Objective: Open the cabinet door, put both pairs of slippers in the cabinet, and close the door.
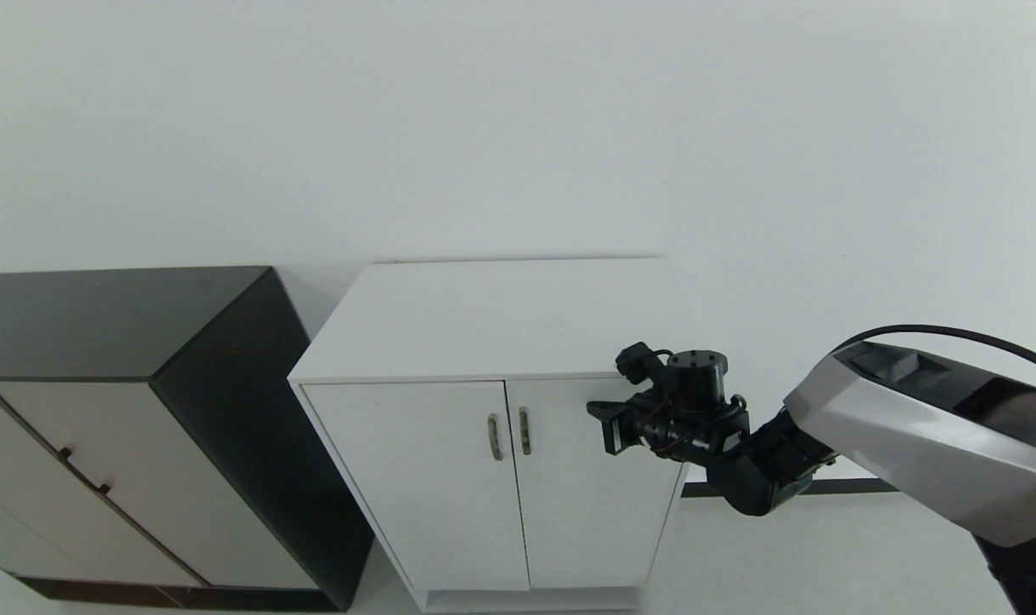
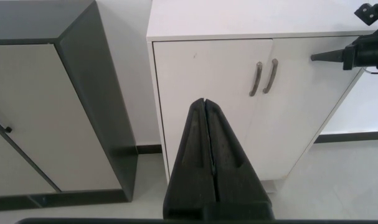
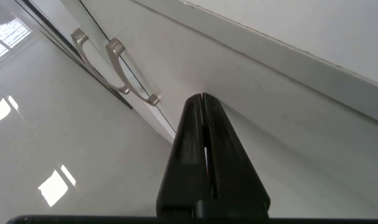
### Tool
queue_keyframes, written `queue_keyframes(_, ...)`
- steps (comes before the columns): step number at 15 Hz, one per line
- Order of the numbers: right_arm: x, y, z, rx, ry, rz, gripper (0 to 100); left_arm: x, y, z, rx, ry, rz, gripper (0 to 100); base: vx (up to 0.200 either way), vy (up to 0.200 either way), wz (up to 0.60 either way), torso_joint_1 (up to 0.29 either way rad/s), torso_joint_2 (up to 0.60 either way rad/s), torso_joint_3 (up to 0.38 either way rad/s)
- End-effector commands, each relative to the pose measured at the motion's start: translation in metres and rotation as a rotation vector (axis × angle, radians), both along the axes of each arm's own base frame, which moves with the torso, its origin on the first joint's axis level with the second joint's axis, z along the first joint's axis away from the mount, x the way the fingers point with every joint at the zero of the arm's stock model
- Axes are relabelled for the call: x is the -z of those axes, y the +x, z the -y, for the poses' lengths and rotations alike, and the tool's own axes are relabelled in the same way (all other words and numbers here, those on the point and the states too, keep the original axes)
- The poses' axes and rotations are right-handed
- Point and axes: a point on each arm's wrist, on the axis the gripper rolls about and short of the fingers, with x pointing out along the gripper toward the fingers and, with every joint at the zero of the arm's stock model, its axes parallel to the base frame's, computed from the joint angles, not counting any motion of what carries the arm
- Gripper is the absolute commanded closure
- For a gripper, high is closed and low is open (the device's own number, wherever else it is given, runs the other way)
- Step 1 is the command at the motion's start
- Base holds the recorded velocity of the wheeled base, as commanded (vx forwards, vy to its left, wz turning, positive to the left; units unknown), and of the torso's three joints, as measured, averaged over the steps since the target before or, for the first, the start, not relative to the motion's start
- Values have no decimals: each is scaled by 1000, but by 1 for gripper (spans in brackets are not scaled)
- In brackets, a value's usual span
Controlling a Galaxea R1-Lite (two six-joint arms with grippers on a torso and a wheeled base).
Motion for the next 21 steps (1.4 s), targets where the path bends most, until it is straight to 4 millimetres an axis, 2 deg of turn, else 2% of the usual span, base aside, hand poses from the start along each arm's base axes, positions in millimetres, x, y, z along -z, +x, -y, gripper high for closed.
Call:
queue_keyframes(1, -16, -10, 5, -2, 6, 10, 100, 0, 0, 0, 1, 0, -1, 100, 0, 0, 0, 0, 0, 0)
queue_keyframes(4, -48, -46, 29, 13, 2, 9, 100, 0, 0, 0, -1, 0, -1, 100, 0, 0, 0, 0, 0, 0)
queue_keyframes(7, -75, -82, 73, 113, -8, 14, 100, 0, 0, 0, 1, 6, -1, 100, 0, 0, 0, 0, 0, 0)
queue_keyframes(11, -98, -140, 133, 239, -12, 30, 100, 0, 0, 0, -1, 4, -1, 100, 0, 0, 0, 0, 0, 0)
queue_keyframes(12, -101, -161, 150, 307, -23, 38, 100, 0, 0, 0, -1, 3, -1, 100, 0, 0, 0, 0, 0, 0)
queue_keyframes(13, -102, -171, 159, 345, -27, 44, 100, 0, 0, 0, 1, 1, -1, 100, 0, 0, 0, 0, 0, 0)
queue_keyframes(15, -104, -211, 194, 479, -24, 71, 100, 0, 0, 0, 1, 1, -1, 100, 0, 0, 0, 0, 0, 0)
queue_keyframes(17, -98, -241, 216, 588, -32, 80, 100, 0, 0, 0, 1, 3, -1, 100, 0, 0, 0, 0, 0, 0)
queue_keyframes(19, -90, -265, 229, 671, -57, 97, 100, 0, 0, 0, 1, 1, -1, 100, 0, 0, 0, 0, 0, 0)
queue_keyframes(20, -89, -269, 230, 676, -59, 97, 100, 0, 0, 0, 1, 1, -1, 100, 0, 0, 0, 0, 0, 0)
queue_keyframes(21, -84, -284, 229, 676, -56, 94, 100, 0, 0, 0, 1, 1, -1, 100, 0, 0, 0, 0, 0, 0)
